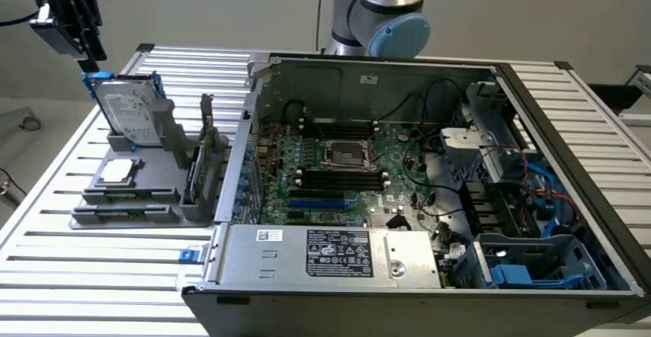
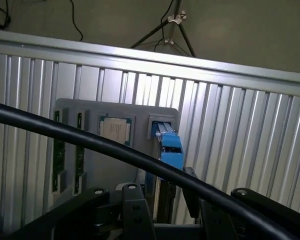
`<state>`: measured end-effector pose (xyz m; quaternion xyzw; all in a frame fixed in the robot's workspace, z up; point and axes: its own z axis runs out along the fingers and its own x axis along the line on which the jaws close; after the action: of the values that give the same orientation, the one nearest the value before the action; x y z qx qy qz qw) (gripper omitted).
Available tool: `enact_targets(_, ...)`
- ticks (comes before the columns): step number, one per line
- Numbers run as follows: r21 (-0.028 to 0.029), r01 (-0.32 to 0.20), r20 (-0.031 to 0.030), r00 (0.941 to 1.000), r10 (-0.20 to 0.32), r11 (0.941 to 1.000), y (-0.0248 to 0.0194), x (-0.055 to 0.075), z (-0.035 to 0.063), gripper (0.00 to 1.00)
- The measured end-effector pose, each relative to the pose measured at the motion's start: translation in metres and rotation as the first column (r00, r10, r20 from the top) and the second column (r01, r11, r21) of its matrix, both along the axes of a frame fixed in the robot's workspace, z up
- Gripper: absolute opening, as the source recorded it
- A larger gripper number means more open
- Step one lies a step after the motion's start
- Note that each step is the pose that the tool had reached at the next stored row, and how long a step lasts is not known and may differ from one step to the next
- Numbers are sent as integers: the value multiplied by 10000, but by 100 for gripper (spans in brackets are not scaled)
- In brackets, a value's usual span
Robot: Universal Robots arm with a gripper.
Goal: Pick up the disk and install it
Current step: 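Pick up the disk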
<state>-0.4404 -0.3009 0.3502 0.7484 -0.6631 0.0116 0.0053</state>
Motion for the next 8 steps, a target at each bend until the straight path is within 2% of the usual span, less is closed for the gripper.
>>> enact_targets(8,3,329,-1,9995,-329,9995,0,-26,-114,42)
